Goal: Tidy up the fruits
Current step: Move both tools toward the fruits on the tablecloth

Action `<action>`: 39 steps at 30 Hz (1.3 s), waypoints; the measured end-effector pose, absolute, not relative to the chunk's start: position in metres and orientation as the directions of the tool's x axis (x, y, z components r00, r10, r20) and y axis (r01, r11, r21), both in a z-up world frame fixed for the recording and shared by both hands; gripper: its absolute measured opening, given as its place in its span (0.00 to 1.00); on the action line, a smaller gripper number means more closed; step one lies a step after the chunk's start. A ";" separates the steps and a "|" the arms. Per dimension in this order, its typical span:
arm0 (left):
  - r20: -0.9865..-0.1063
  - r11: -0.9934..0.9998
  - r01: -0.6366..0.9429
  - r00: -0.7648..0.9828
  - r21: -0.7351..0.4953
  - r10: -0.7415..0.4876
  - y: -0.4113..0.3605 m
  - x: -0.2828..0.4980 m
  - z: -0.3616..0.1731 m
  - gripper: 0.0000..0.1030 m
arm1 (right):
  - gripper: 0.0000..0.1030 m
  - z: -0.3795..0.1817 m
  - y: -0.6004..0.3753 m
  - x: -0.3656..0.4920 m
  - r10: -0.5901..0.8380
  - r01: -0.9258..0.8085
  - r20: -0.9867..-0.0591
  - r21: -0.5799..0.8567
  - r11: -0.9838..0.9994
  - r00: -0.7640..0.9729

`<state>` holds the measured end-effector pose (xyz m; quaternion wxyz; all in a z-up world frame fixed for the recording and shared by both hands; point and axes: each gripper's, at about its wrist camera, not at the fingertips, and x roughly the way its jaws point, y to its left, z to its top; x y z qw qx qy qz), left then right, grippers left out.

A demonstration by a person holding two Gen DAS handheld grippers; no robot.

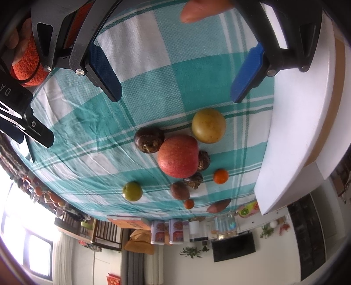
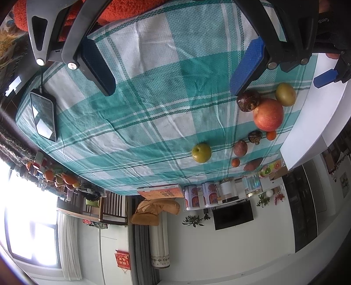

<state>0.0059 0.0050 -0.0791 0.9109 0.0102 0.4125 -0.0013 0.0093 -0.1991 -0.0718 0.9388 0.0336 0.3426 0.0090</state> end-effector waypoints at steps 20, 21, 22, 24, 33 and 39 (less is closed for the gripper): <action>-0.811 0.999 -0.019 0.584 0.044 0.047 0.013 0.017 -0.105 0.97 | 1.00 -0.073 -0.199 0.010 0.039 0.006 -0.644 0.068 0.998 0.764; -0.815 0.999 -0.021 0.578 0.041 0.045 0.014 0.019 -0.107 0.97 | 1.00 -0.073 -0.199 0.010 0.039 0.007 -0.644 0.068 0.998 0.764; -0.819 0.999 -0.024 0.572 0.037 0.044 0.015 0.020 -0.109 0.97 | 1.00 -0.073 -0.199 0.010 0.038 0.006 -0.644 0.067 0.998 0.764; -0.827 0.999 -0.030 0.560 0.032 0.043 0.018 0.022 -0.113 0.97 | 1.00 -0.073 -0.199 0.010 0.039 0.007 -0.643 0.068 0.998 0.765; -0.863 0.999 -0.042 0.505 -0.010 0.012 0.025 0.026 -0.129 0.98 | 1.00 -0.073 -0.198 0.011 0.040 0.006 -0.644 0.070 0.998 0.764; -0.851 1.000 -0.031 0.525 0.000 0.016 0.024 0.026 -0.131 0.99 | 1.00 -0.074 -0.197 0.010 0.041 0.005 -0.648 0.068 0.998 0.761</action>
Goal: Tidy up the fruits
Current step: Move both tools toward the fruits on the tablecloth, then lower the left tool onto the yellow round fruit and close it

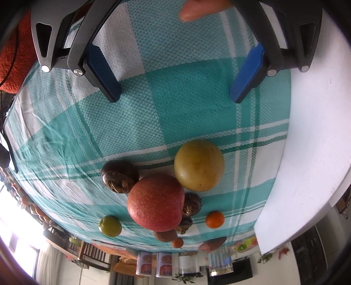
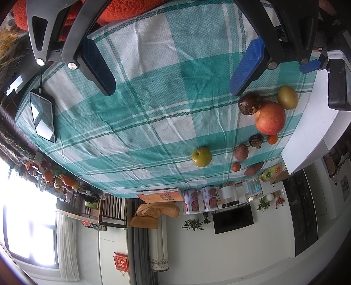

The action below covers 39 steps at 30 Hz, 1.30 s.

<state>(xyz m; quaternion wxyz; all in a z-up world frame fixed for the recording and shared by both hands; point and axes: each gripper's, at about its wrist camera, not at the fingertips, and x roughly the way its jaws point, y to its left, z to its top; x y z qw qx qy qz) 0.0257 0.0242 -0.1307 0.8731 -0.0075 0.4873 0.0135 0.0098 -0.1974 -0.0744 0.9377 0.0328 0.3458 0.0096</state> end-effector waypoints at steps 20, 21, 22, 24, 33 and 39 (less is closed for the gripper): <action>-0.845 1.000 -0.026 0.534 -0.002 0.013 0.025 0.028 -0.131 1.00 | 1.00 -0.076 -0.203 0.008 0.061 0.000 -0.647 0.093 0.996 0.760; -0.845 1.000 -0.026 0.534 -0.002 0.012 0.025 0.028 -0.131 1.00 | 1.00 -0.076 -0.202 0.009 0.061 0.000 -0.646 0.093 0.996 0.761; -0.845 1.000 -0.023 0.535 -0.002 0.011 0.025 0.028 -0.131 1.00 | 1.00 -0.075 -0.202 0.008 0.061 -0.001 -0.648 0.093 0.996 0.760; -0.843 1.000 -0.017 0.537 -0.002 0.007 0.025 0.027 -0.131 1.00 | 1.00 -0.075 -0.202 0.008 0.061 -0.001 -0.649 0.093 0.996 0.759; -0.826 0.990 -0.007 0.552 -0.141 -0.114 0.045 0.032 -0.113 0.98 | 1.00 -0.075 -0.201 0.008 0.072 -0.003 -0.654 0.106 0.994 0.753; -0.815 0.982 0.010 0.557 -0.188 -0.162 0.055 0.047 -0.103 0.97 | 1.00 -0.076 -0.202 0.013 0.084 -0.006 -0.662 0.120 0.993 0.745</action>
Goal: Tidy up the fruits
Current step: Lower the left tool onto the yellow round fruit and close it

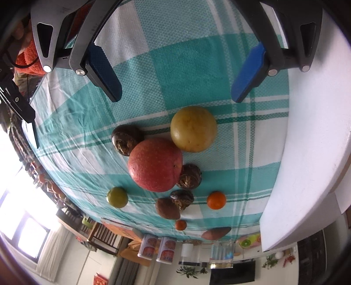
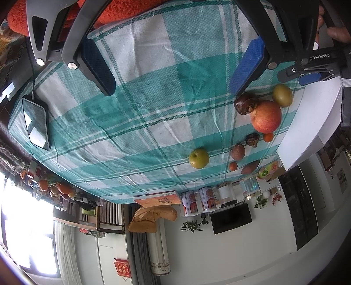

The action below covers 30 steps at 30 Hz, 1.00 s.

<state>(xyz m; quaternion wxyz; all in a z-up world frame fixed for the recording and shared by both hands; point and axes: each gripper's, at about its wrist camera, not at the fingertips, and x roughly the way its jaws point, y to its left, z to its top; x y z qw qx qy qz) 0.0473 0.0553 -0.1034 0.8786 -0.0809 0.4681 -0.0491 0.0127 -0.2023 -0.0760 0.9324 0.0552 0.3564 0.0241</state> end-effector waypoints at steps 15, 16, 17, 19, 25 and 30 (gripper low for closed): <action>-0.824 0.995 0.002 0.560 -0.100 -0.084 0.066 0.077 -0.114 0.96 | 1.00 -0.078 -0.203 0.017 0.089 -0.006 -0.678 0.124 0.992 0.729; -0.820 0.996 0.011 0.567 -0.094 -0.083 0.065 0.076 -0.113 0.96 | 1.00 -0.078 -0.203 0.017 0.091 -0.005 -0.680 0.127 0.992 0.728; -0.816 0.996 0.019 0.573 -0.083 -0.079 0.063 0.075 -0.113 0.96 | 1.00 -0.079 -0.204 0.018 0.092 -0.003 -0.681 0.131 0.991 0.726; -0.809 0.997 0.033 0.583 -0.064 -0.071 0.060 0.073 -0.112 0.96 | 1.00 -0.079 -0.204 0.018 0.095 -0.001 -0.685 0.135 0.991 0.723; -0.807 0.998 0.034 0.586 -0.060 -0.069 0.059 0.075 -0.113 0.96 | 1.00 -0.079 -0.206 0.018 0.096 -0.002 -0.686 0.137 0.991 0.721; -0.803 0.998 0.047 0.593 -0.035 -0.056 0.056 0.075 -0.115 0.96 | 1.00 -0.079 -0.205 0.018 0.097 -0.003 -0.686 0.137 0.991 0.721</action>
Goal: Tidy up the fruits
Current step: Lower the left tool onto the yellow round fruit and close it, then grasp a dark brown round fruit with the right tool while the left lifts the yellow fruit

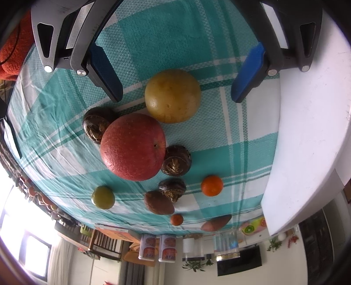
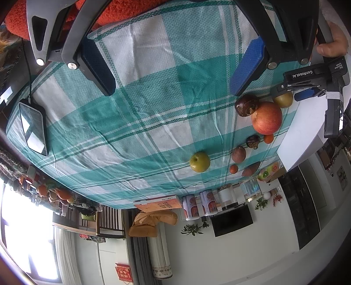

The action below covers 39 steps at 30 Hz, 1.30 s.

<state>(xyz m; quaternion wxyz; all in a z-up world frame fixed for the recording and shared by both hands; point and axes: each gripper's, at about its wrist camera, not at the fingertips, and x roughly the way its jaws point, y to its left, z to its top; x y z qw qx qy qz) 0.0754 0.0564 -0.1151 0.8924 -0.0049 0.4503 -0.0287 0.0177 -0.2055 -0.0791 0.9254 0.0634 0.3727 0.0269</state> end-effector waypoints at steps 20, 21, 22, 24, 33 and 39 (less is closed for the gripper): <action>-0.823 0.993 0.050 0.556 -0.106 -0.115 0.067 0.060 -0.120 0.48 | 1.00 -0.084 -0.204 0.024 0.148 -0.037 -0.712 0.169 0.985 0.687; -0.824 0.992 0.050 0.553 -0.114 -0.123 0.067 0.058 -0.120 0.48 | 1.00 -0.085 -0.204 0.026 0.165 -0.051 -0.719 0.177 0.983 0.675; -0.826 0.991 0.051 0.549 -0.123 -0.131 0.068 0.056 -0.120 0.48 | 1.00 -0.086 -0.201 0.029 0.192 -0.074 -0.730 0.191 0.979 0.656; -0.828 0.988 0.057 0.540 -0.141 -0.149 0.067 0.052 -0.119 0.48 | 1.00 -0.090 -0.198 0.041 0.283 -0.147 -0.754 0.244 0.959 0.593; -0.819 0.984 0.073 0.547 -0.161 -0.175 0.062 0.043 -0.111 0.48 | 0.99 -0.105 -0.125 0.098 0.341 -0.499 -0.831 0.090 0.862 0.439; -0.812 0.979 0.088 0.548 -0.181 -0.200 0.061 0.037 -0.103 0.48 | 0.82 -0.135 -0.071 0.122 0.343 -0.588 -0.865 0.071 0.806 0.366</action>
